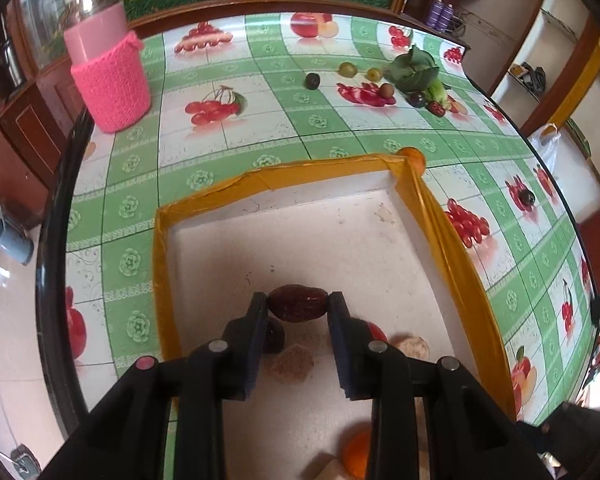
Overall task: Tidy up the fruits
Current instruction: 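Carry the orange and brown date over the tray and open both grippers, then grasp the dark round plum with the right gripper while the left grasps an orange, then carry the dark plum and orange over the tray with both grippers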
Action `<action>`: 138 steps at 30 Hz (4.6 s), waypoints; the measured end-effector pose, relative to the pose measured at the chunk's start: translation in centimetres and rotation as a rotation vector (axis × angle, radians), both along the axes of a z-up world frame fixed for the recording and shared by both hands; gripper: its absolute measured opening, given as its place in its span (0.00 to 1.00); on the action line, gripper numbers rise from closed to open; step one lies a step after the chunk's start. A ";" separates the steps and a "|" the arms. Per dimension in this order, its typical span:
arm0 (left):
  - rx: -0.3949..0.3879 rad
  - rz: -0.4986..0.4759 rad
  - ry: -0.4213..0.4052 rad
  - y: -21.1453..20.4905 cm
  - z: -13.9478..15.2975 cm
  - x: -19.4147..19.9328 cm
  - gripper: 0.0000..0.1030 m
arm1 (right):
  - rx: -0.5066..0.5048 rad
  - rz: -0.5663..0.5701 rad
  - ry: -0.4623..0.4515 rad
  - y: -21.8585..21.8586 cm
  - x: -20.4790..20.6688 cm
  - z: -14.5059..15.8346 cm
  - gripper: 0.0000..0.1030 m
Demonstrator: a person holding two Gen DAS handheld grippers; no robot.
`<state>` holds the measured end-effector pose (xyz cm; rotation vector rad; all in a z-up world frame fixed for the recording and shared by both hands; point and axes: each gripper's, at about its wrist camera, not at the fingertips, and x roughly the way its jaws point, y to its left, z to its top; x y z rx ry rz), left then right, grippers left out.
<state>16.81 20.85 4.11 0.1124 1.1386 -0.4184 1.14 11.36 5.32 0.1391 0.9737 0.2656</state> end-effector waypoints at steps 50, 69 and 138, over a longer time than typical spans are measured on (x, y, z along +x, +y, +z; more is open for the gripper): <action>0.150 -0.032 -0.090 -6.0 0.8 -3.3 0.57 | 0.067 -0.016 0.013 -4.0 -3.1 -0.3 0.44; 0.182 -0.132 -0.126 -15.6 4.3 -5.2 0.65 | -0.017 -0.367 -0.024 -25.7 2.7 -0.4 0.45; 0.038 -0.322 -0.094 -14.2 5.0 -8.3 0.33 | -0.053 -0.241 -0.009 -19.1 -2.5 -0.9 0.25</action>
